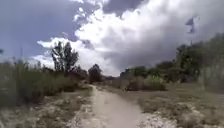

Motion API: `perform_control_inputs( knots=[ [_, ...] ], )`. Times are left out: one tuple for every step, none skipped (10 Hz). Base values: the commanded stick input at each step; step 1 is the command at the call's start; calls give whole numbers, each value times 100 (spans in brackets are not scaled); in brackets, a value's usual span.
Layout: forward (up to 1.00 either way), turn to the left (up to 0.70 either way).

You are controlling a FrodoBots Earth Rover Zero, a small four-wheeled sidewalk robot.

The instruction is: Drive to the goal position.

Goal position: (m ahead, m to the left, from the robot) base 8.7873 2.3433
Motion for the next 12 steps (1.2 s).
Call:
perform_control_inputs(
  knots=[
    [85,0],
    [85,0],
    [85,0],
    [85,0],
    [85,31],
    [85,34],
    [85,26],
    [85,14],
    [85,2],
    [85,7],
    [85,34],
    [85,32]
  ],
)
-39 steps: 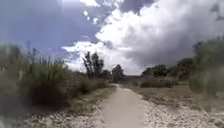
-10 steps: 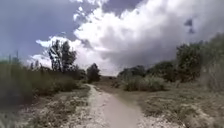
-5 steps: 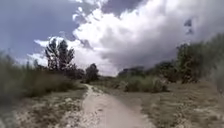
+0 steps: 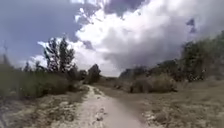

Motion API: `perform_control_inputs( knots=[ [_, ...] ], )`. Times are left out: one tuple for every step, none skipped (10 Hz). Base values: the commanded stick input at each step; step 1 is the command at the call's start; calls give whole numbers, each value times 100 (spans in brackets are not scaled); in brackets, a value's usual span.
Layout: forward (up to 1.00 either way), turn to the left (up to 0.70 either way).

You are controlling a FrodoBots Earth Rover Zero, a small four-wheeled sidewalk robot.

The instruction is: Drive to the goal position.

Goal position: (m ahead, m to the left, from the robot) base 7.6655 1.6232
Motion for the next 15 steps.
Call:
perform_control_inputs(
  knots=[
    [85,18],
    [85,0],
    [85,0],
    [85,0],
    [85,0],
    [85,0],
    [85,0],
    [85,0],
    [85,0],
    [85,0],
    [85,0],
    [85,0],
    [85,0],
    [85,19],
    [85,34]
  ],
)
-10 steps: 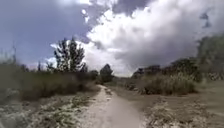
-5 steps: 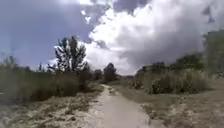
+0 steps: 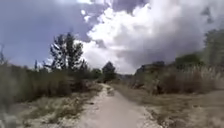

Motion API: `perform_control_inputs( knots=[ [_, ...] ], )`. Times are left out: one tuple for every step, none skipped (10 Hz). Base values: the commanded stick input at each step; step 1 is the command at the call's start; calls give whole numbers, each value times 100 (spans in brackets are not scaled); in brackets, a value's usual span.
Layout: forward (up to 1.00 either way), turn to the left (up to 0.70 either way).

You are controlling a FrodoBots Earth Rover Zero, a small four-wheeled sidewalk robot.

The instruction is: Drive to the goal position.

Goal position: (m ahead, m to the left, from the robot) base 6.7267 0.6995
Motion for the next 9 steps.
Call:
perform_control_inputs(
  knots=[
    [85,34],
    [85,25],
    [85,0],
    [85,0],
    [85,0],
    [85,0],
    [85,0],
    [85,0],
    [85,0]
  ],
)
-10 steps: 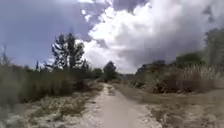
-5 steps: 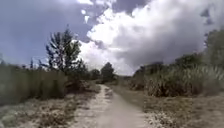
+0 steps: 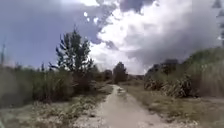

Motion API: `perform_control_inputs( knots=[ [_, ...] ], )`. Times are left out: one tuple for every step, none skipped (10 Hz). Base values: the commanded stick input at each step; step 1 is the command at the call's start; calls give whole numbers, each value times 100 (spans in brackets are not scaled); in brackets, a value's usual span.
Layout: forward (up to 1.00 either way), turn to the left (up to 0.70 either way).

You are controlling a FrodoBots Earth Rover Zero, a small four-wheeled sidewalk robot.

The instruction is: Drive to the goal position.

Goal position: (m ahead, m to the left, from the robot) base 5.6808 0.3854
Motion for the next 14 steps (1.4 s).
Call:
perform_control_inputs(
  knots=[
    [85,0],
    [85,0],
    [85,0],
    [85,0],
    [85,0],
    [85,0],
    [85,0],
    [85,0],
    [85,0],
    [85,0],
    [85,0],
    [85,0],
    [85,0],
    [85,19]
  ],
)
